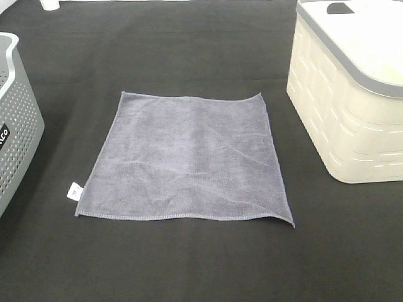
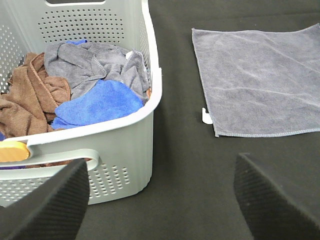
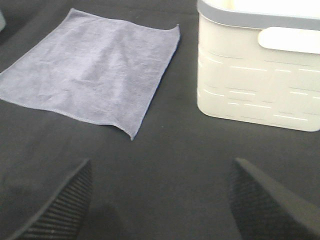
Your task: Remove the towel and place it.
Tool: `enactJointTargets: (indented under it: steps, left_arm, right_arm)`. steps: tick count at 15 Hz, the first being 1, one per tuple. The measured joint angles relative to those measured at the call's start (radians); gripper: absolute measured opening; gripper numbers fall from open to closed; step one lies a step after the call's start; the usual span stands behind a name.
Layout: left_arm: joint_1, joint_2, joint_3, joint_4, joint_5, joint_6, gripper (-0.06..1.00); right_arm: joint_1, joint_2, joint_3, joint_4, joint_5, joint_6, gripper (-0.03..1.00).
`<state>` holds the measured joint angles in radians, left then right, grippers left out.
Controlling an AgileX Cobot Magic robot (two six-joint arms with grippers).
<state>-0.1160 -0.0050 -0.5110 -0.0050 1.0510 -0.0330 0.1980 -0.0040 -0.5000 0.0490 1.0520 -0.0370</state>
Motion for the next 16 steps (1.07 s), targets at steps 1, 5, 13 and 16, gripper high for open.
enactJointTargets:
  steps: [1,5,13,16]
  left_arm:
    - [0.029,0.000,0.000,0.000,0.000,0.000,0.74]
    - [0.153,0.000,0.000,0.000,0.000,0.000,0.74]
    - [0.152,0.000,0.000,0.005,0.000,0.000,0.74]
    - [0.152,0.000,0.000,0.005,0.000,0.000,0.74]
  right_arm:
    - [-0.053,0.000,0.000,0.001,0.000,0.000,0.74]
    - [-0.185,0.000,0.000,0.001,0.000,0.000,0.74]
    - [-0.188,0.000,0.000,0.001,0.000,0.000,0.74]
    - [-0.188,0.000,0.000,0.001,0.000,0.000,0.74]
